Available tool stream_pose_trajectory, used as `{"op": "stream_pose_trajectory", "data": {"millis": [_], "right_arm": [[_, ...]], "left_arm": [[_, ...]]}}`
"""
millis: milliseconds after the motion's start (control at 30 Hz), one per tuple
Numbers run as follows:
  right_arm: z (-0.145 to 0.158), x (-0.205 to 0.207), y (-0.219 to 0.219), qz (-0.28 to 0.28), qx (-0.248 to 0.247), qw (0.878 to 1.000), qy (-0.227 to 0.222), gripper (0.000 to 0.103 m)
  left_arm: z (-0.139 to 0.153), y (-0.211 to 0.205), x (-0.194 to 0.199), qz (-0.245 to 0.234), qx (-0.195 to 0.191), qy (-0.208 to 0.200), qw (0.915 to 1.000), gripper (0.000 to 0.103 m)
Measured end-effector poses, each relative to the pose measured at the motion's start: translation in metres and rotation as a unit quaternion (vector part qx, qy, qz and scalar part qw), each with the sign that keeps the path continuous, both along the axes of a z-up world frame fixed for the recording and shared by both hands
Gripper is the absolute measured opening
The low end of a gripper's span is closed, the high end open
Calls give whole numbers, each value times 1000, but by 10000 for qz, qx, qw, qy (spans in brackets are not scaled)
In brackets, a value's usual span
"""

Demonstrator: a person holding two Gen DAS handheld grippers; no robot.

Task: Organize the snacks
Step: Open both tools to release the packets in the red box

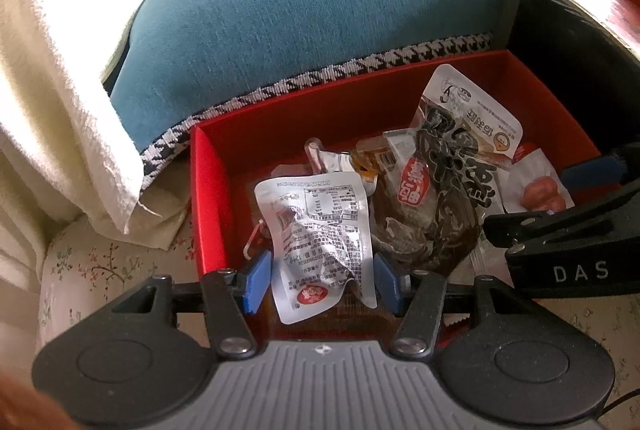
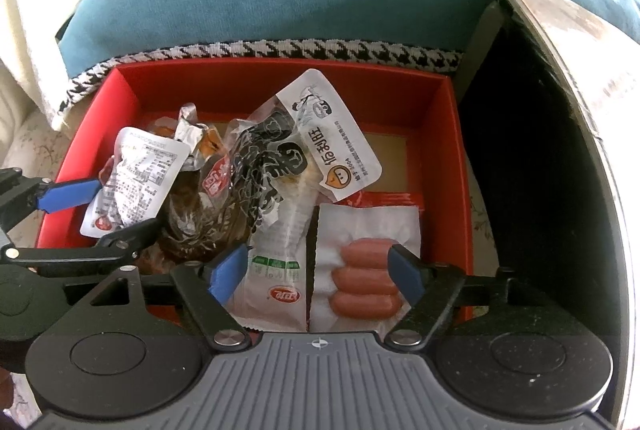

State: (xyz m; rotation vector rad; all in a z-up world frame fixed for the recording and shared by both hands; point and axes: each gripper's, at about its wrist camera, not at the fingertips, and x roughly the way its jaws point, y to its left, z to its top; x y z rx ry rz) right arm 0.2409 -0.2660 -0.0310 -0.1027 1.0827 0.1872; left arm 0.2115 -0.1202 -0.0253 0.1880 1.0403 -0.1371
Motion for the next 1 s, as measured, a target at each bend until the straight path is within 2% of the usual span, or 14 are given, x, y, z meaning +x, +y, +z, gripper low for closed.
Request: {"op": "stream_pose_trajectory", "data": {"millis": [633,1000], "right_arm": [[6,-7,-1,-75,-27,9999,-80,87],[16,-26,-5,-133,44,9997,-193,90]], "left_arm": [[11,5,-9,74,-44,-70,9999,54],[21,13,-20,193,-130,-124,9997,58]]}}
